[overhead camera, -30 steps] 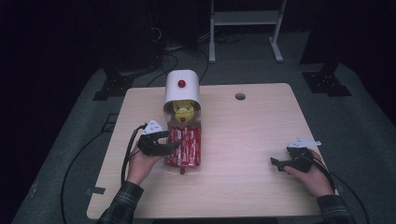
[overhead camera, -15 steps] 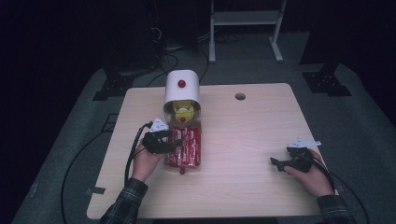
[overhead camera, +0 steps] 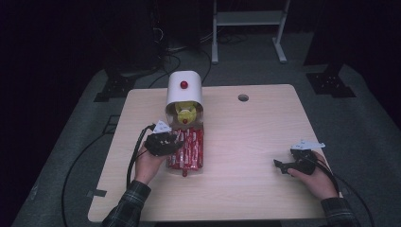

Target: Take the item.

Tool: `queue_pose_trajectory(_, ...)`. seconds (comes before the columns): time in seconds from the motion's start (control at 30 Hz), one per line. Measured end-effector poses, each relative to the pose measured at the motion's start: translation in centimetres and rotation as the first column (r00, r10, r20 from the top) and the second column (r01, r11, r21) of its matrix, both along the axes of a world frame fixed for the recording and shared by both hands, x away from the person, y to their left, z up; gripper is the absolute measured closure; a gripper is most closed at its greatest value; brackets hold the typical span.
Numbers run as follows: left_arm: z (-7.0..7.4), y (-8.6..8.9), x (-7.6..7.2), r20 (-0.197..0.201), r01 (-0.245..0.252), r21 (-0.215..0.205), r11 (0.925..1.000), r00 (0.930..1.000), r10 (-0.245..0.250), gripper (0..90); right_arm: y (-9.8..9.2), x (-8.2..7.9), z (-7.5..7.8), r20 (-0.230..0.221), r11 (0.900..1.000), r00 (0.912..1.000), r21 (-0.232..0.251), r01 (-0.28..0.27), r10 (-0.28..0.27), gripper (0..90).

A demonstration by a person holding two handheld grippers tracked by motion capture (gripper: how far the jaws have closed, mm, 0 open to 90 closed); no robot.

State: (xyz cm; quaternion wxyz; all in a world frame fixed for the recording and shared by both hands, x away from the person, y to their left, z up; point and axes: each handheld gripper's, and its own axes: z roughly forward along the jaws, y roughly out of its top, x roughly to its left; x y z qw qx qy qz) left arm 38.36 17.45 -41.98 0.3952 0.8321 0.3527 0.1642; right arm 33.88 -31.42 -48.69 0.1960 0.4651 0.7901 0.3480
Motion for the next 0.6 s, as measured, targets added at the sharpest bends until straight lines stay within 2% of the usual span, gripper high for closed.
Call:
queue_pose_trajectory(0.13,0.09,-0.07,-0.08,-0.008,0.008,0.002,1.0,0.9999,-0.008,64.7,0.0,0.0,0.0,0.0,1.0,1.0,0.0,0.0,0.0,12.0)
queue_pose_trajectory(0.6,0.27,-0.19,-0.25,-0.027,0.014,-0.025,0.9996,0.9995,-0.015,77.2,0.0,0.0,0.0,0.0,1.0,1.0,0.0,0.0,0.0,12.0)
